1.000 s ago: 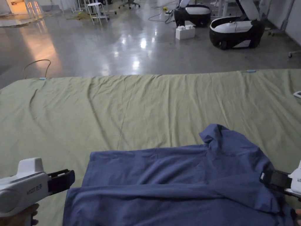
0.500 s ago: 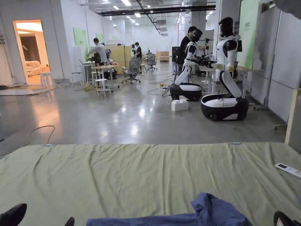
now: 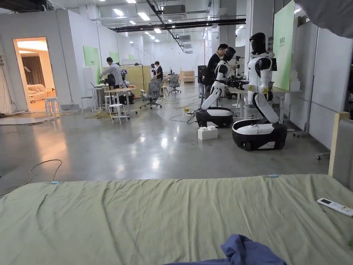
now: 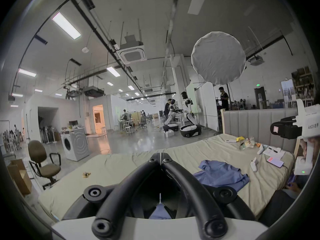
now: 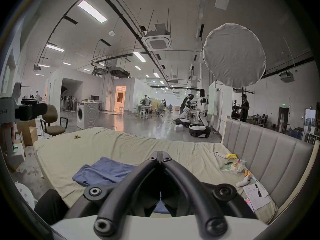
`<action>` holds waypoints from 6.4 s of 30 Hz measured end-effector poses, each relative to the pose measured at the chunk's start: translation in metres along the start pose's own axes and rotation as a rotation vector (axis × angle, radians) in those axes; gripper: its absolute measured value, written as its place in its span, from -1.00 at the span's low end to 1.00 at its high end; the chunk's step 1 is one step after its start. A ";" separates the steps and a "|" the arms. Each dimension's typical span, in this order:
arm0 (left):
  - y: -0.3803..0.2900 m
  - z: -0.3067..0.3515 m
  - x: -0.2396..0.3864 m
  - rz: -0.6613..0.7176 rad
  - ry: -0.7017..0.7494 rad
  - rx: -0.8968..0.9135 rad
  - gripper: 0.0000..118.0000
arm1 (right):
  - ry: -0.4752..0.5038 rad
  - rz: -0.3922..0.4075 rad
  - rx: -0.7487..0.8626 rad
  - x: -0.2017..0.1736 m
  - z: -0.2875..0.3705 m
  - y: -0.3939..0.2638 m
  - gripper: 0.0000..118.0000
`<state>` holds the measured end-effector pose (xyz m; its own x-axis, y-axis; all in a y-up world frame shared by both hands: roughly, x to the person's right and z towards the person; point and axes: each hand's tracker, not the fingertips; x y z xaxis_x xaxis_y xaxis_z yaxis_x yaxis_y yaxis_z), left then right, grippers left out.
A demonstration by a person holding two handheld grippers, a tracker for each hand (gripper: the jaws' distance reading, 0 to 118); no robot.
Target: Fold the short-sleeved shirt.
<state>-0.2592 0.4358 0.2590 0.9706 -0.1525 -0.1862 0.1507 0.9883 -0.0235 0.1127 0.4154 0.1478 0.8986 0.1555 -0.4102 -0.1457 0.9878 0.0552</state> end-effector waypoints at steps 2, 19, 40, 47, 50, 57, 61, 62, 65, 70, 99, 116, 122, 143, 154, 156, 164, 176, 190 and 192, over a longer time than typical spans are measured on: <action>-0.003 -0.001 -0.002 0.006 -0.004 -0.007 -1.00 | -0.002 -0.028 -0.012 0.002 -0.001 -0.001 -1.00; -0.146 -0.091 -0.062 0.272 0.070 -0.475 -0.12 | 0.011 -0.257 -0.174 0.020 -0.002 -0.042 -1.00; -0.290 -0.214 -0.053 0.213 0.110 -0.927 -0.83 | -0.007 -0.333 -0.420 0.024 -0.037 -0.075 -1.00; -0.295 -0.225 -0.042 0.076 0.070 -0.982 -0.84 | -0.091 -0.354 -0.557 0.047 -0.111 -0.161 -0.29; -0.295 -0.227 -0.048 0.099 0.057 -0.991 -0.84 | -0.120 -0.430 -0.653 0.064 -0.158 -0.210 0.14; -0.292 -0.226 -0.047 0.108 0.047 -0.994 -0.84 | -0.227 -0.378 -0.851 0.073 -0.213 -0.283 0.02; -0.293 -0.225 -0.046 0.107 0.053 -0.986 -0.84 | -0.261 -0.247 -0.794 0.058 -0.211 -0.268 -0.78; -0.292 -0.225 -0.047 0.104 0.050 -0.985 -0.85 | -0.254 -0.266 -0.801 0.059 -0.212 -0.268 -0.80; -0.281 -0.229 -0.064 0.133 -0.009 -1.006 -0.89 | -0.279 -0.317 -0.813 0.062 -0.209 -0.257 -0.84; -0.238 -0.200 -0.081 0.186 0.022 -0.902 -0.89 | -0.303 -0.249 -0.776 0.043 -0.181 -0.207 -0.85; -0.145 -0.014 -0.077 0.206 -0.019 -0.426 0.20 | -0.229 -0.359 -0.569 0.050 -0.003 -0.140 0.30; -0.022 0.037 -0.011 0.118 0.035 -0.079 -0.47 | 0.004 -0.401 -0.100 0.012 0.033 -0.024 -0.50; -0.028 0.029 0.001 0.154 -0.002 -0.118 -1.00 | -0.024 -0.356 -0.163 0.011 0.033 -0.032 -1.00; -0.088 -0.085 -0.045 0.237 -0.077 -0.394 -1.00 | 0.003 -0.311 -0.244 0.009 -0.001 -0.056 -1.00; -0.232 -0.317 -0.088 0.275 -0.021 -0.854 0.13 | -0.037 -0.355 -0.420 0.020 -0.015 -0.093 -1.00; -0.243 -0.328 -0.084 0.283 -0.004 -0.899 0.13 | -0.054 -0.373 -0.440 0.024 -0.015 -0.099 -1.00; -0.279 -0.339 -0.055 0.126 -0.062 -1.009 -0.63 | -0.074 -0.458 -0.510 0.035 -0.023 -0.123 -1.00; -0.286 -0.371 -0.053 0.127 -0.052 -1.160 -0.83 | -0.010 -0.399 -0.537 0.087 -0.128 -0.132 -0.50; -0.277 -0.362 -0.040 0.080 -0.072 -1.162 -0.84 | -0.115 -0.254 -1.108 0.134 -0.320 -0.261 -0.31; -0.277 -0.363 -0.042 0.084 -0.078 -1.160 -0.84 | -0.123 -0.199 -1.079 0.126 -0.316 -0.254 -0.50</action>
<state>-0.4098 0.1702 -0.0828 0.9843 -0.0465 -0.1702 -0.1377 0.4010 -0.9057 0.1321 0.1804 -0.2061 0.9725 0.0539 -0.2267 -0.2245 0.4764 -0.8501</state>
